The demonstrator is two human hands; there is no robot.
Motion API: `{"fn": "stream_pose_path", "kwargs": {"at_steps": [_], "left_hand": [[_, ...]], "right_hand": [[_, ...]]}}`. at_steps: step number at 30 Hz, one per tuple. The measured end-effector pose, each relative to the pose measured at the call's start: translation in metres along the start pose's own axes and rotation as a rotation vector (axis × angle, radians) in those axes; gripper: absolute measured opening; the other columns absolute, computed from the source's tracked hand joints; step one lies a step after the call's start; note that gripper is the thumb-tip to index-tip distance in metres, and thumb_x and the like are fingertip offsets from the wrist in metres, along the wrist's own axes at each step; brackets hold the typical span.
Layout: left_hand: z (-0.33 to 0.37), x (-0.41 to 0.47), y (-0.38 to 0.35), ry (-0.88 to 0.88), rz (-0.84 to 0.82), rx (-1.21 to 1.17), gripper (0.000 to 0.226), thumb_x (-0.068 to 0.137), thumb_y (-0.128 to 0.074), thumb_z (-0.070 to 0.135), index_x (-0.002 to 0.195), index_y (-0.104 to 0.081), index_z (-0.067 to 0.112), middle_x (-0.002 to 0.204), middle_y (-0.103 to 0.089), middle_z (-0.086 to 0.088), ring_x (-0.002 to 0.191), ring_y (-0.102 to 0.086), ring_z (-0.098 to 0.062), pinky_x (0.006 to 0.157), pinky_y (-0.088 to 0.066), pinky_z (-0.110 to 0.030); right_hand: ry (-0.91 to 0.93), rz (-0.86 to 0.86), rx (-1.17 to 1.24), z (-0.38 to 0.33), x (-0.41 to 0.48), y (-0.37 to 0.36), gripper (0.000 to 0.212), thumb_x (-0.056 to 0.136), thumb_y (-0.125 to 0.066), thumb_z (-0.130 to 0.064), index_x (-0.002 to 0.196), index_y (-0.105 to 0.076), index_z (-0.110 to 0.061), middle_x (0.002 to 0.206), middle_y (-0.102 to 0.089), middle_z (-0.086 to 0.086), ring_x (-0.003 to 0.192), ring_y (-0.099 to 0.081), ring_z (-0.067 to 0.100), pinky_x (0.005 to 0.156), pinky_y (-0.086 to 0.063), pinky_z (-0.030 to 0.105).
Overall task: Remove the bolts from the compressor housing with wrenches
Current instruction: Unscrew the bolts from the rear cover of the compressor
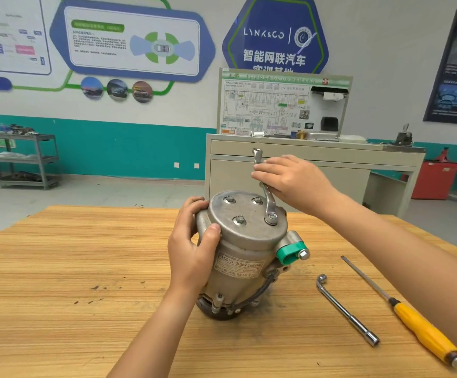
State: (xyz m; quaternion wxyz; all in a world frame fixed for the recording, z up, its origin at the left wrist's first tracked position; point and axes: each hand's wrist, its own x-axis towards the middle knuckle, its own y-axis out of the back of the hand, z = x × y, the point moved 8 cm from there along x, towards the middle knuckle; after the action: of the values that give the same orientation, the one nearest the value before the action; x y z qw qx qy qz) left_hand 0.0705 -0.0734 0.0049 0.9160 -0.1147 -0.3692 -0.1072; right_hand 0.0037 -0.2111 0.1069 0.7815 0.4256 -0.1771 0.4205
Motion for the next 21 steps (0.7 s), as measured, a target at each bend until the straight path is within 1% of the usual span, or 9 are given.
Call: {"fn": "stream_pose_path", "kwargs": {"at_steps": [3, 5, 6, 8, 9, 11, 14, 18, 21], "left_hand": [[0.0, 0.0, 0.0, 0.0, 0.002, 0.008, 0.054, 0.066, -0.047, 0.046, 0.109, -0.059, 0.016, 0.126, -0.055, 0.004, 0.113, -0.05, 0.005, 0.094, -0.041, -0.018], [-0.003, -0.001, 0.002, 0.006, 0.017, -0.003, 0.051, 0.067, -0.047, 0.046, 0.108, -0.059, 0.018, 0.127, -0.054, 0.005, 0.116, -0.05, 0.002, 0.096, -0.041, -0.021], [-0.003, -0.002, 0.004, 0.002, 0.026, -0.006, 0.051, 0.067, -0.046, 0.046, 0.108, -0.058, 0.018, 0.127, -0.054, 0.006, 0.117, -0.049, 0.004, 0.095, -0.04, -0.018], [-0.004, -0.003, 0.006, -0.011, 0.04, -0.014, 0.05, 0.069, -0.046, 0.046, 0.108, -0.058, 0.018, 0.128, -0.053, 0.008, 0.115, -0.047, 0.012, 0.091, -0.037, -0.008], [-0.004, -0.004, 0.007, -0.015, 0.046, -0.02, 0.049, 0.069, -0.046, 0.046, 0.108, -0.058, 0.018, 0.128, -0.052, 0.009, 0.114, -0.046, 0.014, 0.089, -0.036, -0.005], [-0.003, -0.006, 0.009, -0.036, 0.058, -0.021, 0.047, 0.071, -0.046, 0.045, 0.108, -0.057, 0.019, 0.126, -0.053, 0.008, 0.114, -0.045, 0.016, 0.087, -0.035, -0.003], [-0.002, -0.008, 0.009, -0.048, 0.061, -0.013, 0.041, 0.072, -0.045, 0.044, 0.106, -0.056, 0.024, 0.124, -0.052, 0.011, 0.114, -0.044, 0.017, 0.086, -0.034, -0.001], [-0.002, -0.008, 0.008, -0.039, 0.064, -0.012, 0.037, 0.071, -0.046, 0.044, 0.104, -0.055, 0.031, 0.125, -0.05, 0.015, 0.114, -0.042, 0.019, 0.088, -0.033, -0.001], [-0.002, -0.009, 0.007, -0.038, 0.065, 0.006, 0.036, 0.07, -0.045, 0.043, 0.104, -0.054, 0.035, 0.124, -0.048, 0.021, 0.114, -0.041, 0.019, 0.089, -0.032, -0.001]], "right_hand": [[-0.182, 0.127, 0.06, 0.008, -0.007, 0.008, 0.017, 0.073, -0.07, 0.005, 0.089, -0.07, 0.003, 0.091, -0.07, 0.018, 0.082, -0.068, 0.033, 0.068, -0.055, 0.042], [-0.481, 0.224, 0.159, 0.029, -0.021, 0.02, 0.01, 0.086, -0.058, 0.0, 0.093, -0.064, 0.005, 0.085, -0.068, 0.019, 0.078, -0.066, 0.035, 0.064, -0.054, 0.042], [-0.651, 0.228, 0.248, 0.041, -0.031, 0.023, 0.015, 0.093, -0.049, -0.006, 0.098, -0.059, 0.003, 0.082, -0.065, 0.019, 0.076, -0.063, 0.037, 0.064, -0.05, 0.044], [-0.798, 0.216, 0.41, 0.048, -0.044, 0.034, 0.023, 0.098, -0.037, -0.015, 0.108, -0.051, 0.0, 0.069, -0.06, 0.015, 0.066, -0.058, 0.038, 0.06, -0.045, 0.047], [-0.784, 0.17, 0.409, 0.043, -0.046, 0.043, 0.024, 0.098, -0.035, -0.018, 0.112, -0.049, -0.004, 0.061, -0.054, 0.009, 0.058, -0.054, 0.035, 0.054, -0.043, 0.043], [-0.692, -0.101, 0.276, 0.023, -0.049, 0.051, 0.024, 0.098, -0.033, -0.025, 0.116, -0.045, -0.016, 0.053, -0.044, -0.002, 0.05, -0.046, 0.027, 0.048, -0.035, 0.033], [-0.609, -0.475, 0.065, -0.006, -0.067, 0.057, 0.024, 0.098, -0.025, -0.034, 0.121, -0.029, -0.037, 0.062, -0.047, -0.005, 0.056, -0.047, 0.019, 0.049, -0.04, 0.03], [-0.576, -0.638, -0.057, -0.033, -0.084, 0.067, 0.045, 0.097, -0.03, -0.028, 0.135, -0.008, -0.04, 0.074, -0.051, -0.008, 0.068, -0.052, 0.02, 0.052, -0.043, 0.029], [-0.595, -0.664, -0.147, -0.036, -0.089, 0.069, 0.053, 0.097, -0.03, -0.027, 0.141, -0.003, -0.037, 0.065, -0.039, -0.009, 0.062, -0.042, 0.018, 0.044, -0.032, 0.027]]}}
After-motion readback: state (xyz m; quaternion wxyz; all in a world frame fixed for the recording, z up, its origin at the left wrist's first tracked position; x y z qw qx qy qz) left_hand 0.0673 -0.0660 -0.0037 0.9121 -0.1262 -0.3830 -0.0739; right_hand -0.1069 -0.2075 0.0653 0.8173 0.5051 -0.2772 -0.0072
